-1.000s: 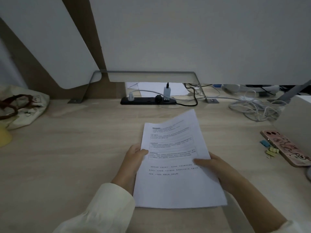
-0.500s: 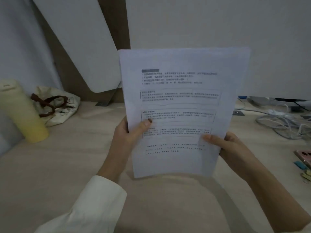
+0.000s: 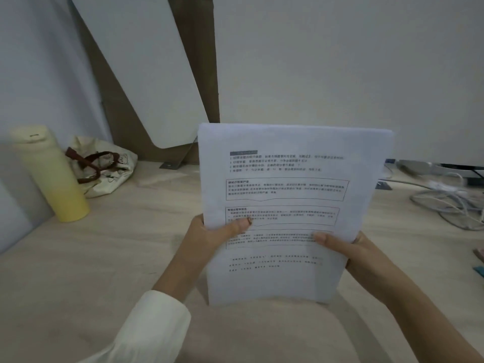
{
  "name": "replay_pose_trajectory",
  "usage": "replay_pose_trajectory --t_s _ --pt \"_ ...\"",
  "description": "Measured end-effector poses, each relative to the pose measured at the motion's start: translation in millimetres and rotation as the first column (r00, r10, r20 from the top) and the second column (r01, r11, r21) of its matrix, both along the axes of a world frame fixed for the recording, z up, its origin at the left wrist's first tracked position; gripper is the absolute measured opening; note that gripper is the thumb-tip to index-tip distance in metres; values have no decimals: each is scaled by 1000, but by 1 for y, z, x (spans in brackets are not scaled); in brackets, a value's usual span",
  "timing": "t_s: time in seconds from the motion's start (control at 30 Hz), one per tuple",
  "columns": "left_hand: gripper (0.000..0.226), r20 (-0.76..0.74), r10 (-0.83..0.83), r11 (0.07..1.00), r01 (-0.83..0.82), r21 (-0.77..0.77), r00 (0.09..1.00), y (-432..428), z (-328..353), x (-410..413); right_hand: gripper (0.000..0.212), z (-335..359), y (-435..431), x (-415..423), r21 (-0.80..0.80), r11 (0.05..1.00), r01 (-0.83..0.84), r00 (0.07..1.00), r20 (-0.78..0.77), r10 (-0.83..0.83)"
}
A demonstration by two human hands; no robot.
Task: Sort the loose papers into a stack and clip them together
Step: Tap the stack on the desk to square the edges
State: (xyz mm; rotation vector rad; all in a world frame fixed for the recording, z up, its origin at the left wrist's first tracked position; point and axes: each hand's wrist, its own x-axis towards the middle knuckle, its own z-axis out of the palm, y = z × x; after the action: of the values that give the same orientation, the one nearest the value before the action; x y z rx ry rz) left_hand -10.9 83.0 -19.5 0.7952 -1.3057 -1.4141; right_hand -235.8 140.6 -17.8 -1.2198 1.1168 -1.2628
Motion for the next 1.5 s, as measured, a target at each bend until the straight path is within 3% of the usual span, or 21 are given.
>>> replay_pose_trajectory --t_s 0.2,0.4,0.63,0.77,0.87,0.93,1.13,1.5 --pt "19 -32 18 998 -20 -53 999 -7 12 4 24 15 -8 -2 -70 997 15 1000 22 -13" --pt "20 67 18 995 -25 92 998 -6 -7 8 27 -4 -8 6 26 1000 8 997 -73 -6" --pt "18 105 99 994 -104 43 990 0 0 6 29 -1 -7 6 27 1000 1 995 -97 2" --pt "9 -17 220 968 -220 -119 975 -1 52 1 30 -1 -6 6 52 999 -5 993 -115 11" --pt "26 -79 332 891 -340 -301 940 -1 93 -9 30 0 -6 7 68 998 -4 994 -113 11" --pt "25 -61 391 846 -385 -369 918 -2 101 -14 30 1 -6 7 73 997 7 995 -96 0" --pt "18 -28 369 858 -351 -375 929 -9 104 -13 26 2 -5 9 81 997 -7 997 -74 13" --pt "19 -142 308 820 -338 -461 941 -10 89 -10 27 0 -3 10 83 996 11 999 -44 -7"
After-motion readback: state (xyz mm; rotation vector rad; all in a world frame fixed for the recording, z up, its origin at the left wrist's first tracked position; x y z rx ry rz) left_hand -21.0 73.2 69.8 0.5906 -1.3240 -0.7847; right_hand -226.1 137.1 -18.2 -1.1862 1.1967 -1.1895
